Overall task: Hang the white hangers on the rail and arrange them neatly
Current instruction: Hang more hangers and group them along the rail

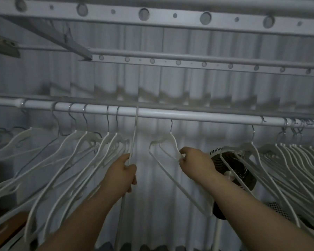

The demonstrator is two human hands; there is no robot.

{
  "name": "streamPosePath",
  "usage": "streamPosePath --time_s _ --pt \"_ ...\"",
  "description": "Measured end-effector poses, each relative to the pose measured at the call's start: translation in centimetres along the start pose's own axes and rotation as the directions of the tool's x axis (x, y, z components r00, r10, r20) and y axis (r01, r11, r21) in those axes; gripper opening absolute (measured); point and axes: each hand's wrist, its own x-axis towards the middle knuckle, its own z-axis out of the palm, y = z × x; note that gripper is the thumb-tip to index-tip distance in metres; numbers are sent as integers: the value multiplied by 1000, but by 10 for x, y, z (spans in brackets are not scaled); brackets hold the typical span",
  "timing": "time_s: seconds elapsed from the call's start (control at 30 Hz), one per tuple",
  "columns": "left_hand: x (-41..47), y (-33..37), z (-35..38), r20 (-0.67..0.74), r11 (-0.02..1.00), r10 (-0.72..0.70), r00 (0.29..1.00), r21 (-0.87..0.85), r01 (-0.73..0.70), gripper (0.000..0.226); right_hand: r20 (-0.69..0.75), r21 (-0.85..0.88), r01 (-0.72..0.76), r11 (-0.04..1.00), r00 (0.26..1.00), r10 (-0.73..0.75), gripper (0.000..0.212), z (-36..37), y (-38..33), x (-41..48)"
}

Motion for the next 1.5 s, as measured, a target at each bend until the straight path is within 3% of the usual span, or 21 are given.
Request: streamPosePath --time_s 0.1,0.2,0.27,0.33,0.4,0.53,0.6,0.63,0.73,0.8,0.87,0.97,1.13,1.33,1.43,1.5 --pt "2 -3 -7 -21 996 69 997 48 -68 48 93 -29 -28 999 995 30 27 7 1 4" --pt "4 -7 -13 -91 952 230 969 228 -204 50 211 -55 -26 998 977 37 25 9 10 -4" --pt "1 -5 -16 -100 869 360 928 397 -294 49 239 -91 -4 996 971 26 26 7 20 -15" --pt "-5 4 -13 -13 732 513 858 529 -430 56 221 -126 2 992 975 26 26 2 33 -28" --pt "-14 15 -4 94 650 596 797 526 -548 55 209 -110 -20 994 977 43 23 -7 47 -43" --pt "-30 31 26 324 712 482 814 396 -579 47 201 4 -75 997 977 73 17 -27 76 -71" --pt "-32 30 41 389 704 414 823 436 -560 60 208 96 -68 993 977 46 14 -34 93 -82" --pt "-34 29 48 416 720 376 828 432 -544 68 218 136 -53 989 976 22 23 -37 101 -87" --pt "-46 30 64 430 849 263 863 321 -419 87 274 250 -19 968 960 -52 35 -45 122 -100" --pt "-54 30 68 401 874 239 885 309 -376 87 295 351 -26 936 952 -84 40 -52 128 -106" --pt "-58 28 68 436 846 181 881 387 -366 68 314 451 -54 891 944 -102 32 -58 131 -110" --pt "-66 27 67 525 736 113 844 527 -426 14 325 509 -59 859 937 -128 26 -65 136 -112" --pt "-73 32 67 543 611 72 837 639 -467 34 366 504 -36 863 914 -175 15 -66 140 -110" --pt "-82 50 66 518 611 28 855 668 -425 34 193 372 34 928 975 -113 23 -55 139 -94" --pt "-78 60 60 448 509 50 893 757 -409 40 -136 22 171 985 977 -167 28 -61 136 -87" --pt "-72 65 54 358 508 101 928 784 -358 42 -351 -173 127 977 918 -182 28 -63 140 -80"
